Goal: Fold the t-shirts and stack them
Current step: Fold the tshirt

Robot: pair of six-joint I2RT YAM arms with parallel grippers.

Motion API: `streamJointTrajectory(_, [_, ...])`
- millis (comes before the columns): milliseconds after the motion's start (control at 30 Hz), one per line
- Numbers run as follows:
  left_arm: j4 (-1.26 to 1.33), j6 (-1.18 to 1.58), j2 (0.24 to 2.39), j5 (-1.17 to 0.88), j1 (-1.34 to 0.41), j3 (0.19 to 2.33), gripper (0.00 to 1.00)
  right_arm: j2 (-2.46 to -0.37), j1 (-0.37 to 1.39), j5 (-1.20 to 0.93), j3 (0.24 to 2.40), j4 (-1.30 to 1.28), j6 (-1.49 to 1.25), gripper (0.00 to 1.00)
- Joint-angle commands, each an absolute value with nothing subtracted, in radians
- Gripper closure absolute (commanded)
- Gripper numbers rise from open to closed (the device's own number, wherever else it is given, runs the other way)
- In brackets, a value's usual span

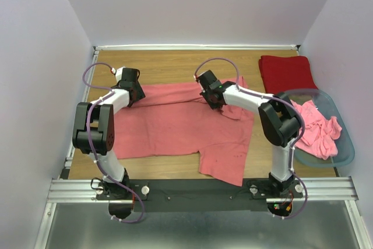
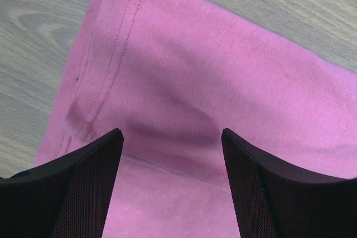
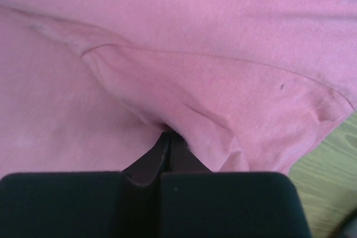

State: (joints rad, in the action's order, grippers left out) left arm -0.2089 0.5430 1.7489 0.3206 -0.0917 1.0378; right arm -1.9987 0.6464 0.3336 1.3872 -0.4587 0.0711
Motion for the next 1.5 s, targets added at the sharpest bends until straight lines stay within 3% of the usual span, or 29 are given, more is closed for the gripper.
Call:
streamJointTrajectory(0, [-0.210, 0.540, 1.761, 0.318, -0.087, 1.057, 0.21, -1.918, 0.643, 0.189, 1.374, -0.555, 0.046, 0.99])
streamJointTrajectory(267, [-0.218, 0.537, 1.763, 0.322, -0.089, 1.069, 0.20, -1.939, 0.643, -0.060, 1.419, -0.756, 0.012, 0.99])
streamJointTrajectory(533, [-0.227, 0.537, 1.759, 0.324, -0.087, 1.074, 0.20, -1.993, 0.643, -0.147, 1.491, -0.819, -0.043, 0.98])
streamJointTrajectory(567, [-0.227, 0.537, 1.759, 0.327, -0.089, 1.074, 0.21, -1.994, 0.643, -0.156, 1.502, -0.821, -0.051, 0.93])
streamJointTrajectory(633, [-0.229, 0.538, 1.756, 0.331, -0.089, 1.074, 0.20, -2.003, 0.641, -0.178, 1.540, -0.824, -0.072, 0.69])
streamJointTrajectory(667, [-0.227, 0.538, 1.761, 0.331, -0.089, 1.074, 0.20, -2.005, 0.641, -0.181, 1.551, -0.822, -0.078, 0.64])
streamJointTrajectory(867, [-0.227, 0.551, 1.776, 0.324, -0.075, 1.094, 0.20, -1.967, 0.491, -0.135, 1.600, -0.798, -0.132, 0.58])
streamJointTrajectory(1067, [-0.232, 0.557, 1.815, 0.285, -0.058, 1.134, 0.20, -1.847, 0.275, -0.176, 1.435, -0.677, -0.239, 0.55])
streamJointTrajectory(1300, [-0.226, 0.569, 1.856, 0.262, -0.045, 1.144, 0.21, -1.683, 0.219, -0.114, 1.174, -0.643, -0.348, 0.57])
streamJointTrajectory(1467, [-0.227, 0.569, 1.871, 0.253, -0.034, 1.151, 0.21, -1.611, 0.195, -0.195, 1.037, -0.569, -0.416, 0.61])
